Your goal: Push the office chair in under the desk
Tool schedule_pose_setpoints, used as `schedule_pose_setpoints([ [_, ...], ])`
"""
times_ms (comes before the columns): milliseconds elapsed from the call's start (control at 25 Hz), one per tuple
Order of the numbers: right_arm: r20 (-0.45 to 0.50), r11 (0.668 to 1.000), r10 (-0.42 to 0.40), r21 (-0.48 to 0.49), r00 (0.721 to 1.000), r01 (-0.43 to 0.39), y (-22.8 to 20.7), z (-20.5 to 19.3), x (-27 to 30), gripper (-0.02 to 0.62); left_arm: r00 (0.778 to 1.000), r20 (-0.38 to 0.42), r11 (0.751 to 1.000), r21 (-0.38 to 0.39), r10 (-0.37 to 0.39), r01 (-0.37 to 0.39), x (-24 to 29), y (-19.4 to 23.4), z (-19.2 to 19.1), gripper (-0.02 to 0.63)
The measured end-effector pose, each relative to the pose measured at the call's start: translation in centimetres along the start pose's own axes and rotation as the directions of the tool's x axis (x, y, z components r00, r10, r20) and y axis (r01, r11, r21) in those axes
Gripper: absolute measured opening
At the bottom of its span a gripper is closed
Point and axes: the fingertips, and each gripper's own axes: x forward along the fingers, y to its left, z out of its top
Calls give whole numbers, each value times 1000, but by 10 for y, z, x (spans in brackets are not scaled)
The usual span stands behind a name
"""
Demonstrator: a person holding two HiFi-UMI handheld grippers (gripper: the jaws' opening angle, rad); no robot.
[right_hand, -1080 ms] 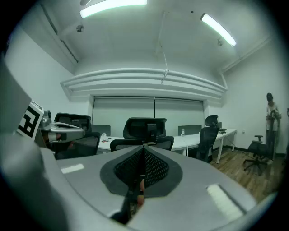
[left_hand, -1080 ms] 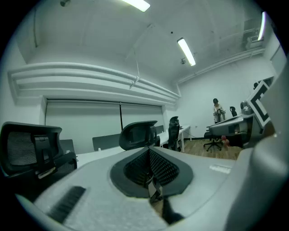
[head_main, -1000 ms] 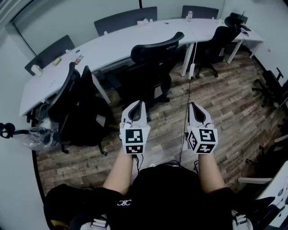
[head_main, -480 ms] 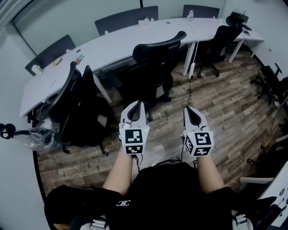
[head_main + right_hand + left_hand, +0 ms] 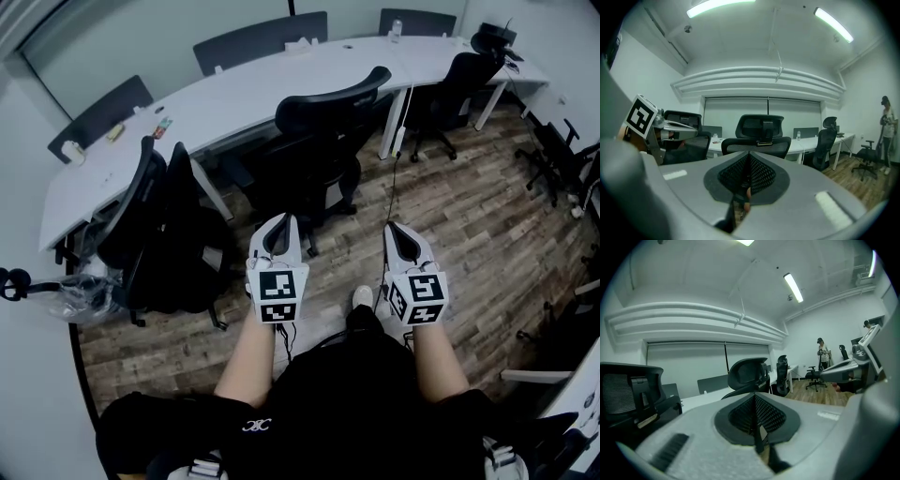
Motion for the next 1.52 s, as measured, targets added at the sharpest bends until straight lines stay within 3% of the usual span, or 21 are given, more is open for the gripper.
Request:
schedule_pose_setpoints([
  [240, -36, 1000, 15, -3, 999, -15, -22, -13, 38, 11, 1000, -14, 1000, 1, 28, -28, 36, 14, -3, 8],
  [480, -10, 1000, 19, -13, 1000, -19, -57, 1, 96, 11, 997, -40, 998, 18, 60, -59, 90, 34, -4, 8],
  [680, -25, 999, 32, -26, 999, -32, -93, 9, 143, 15, 995, -77, 997, 57, 63, -59, 137, 41, -3, 66],
  [840, -68, 990, 77, -112, 995, -84, -123, 12, 179, 74, 992, -90, 993, 86, 87, -80, 169, 49, -1, 104],
  [1040, -131, 951, 107, -277, 986, -140, -169, 18, 233, 160, 981, -133, 985, 116, 140, -124, 197, 63, -6, 166],
  [1200, -182, 874, 103, -452, 978, -177, -203, 21, 279, 229, 963, -210, 972, 201, 167, -124, 216, 65, -22, 238],
  [1360, -249, 744, 84, -629, 965, -226, -229, 15, 321, 272, 939, -271, 950, 284, 212, -132, 230, 66, -37, 275],
  [1520, -277, 595, 46, -764, 960, -249, -252, 5, 361, 306, 919, -298, 945, 272, 260, -179, 244, 71, -45, 276],
])
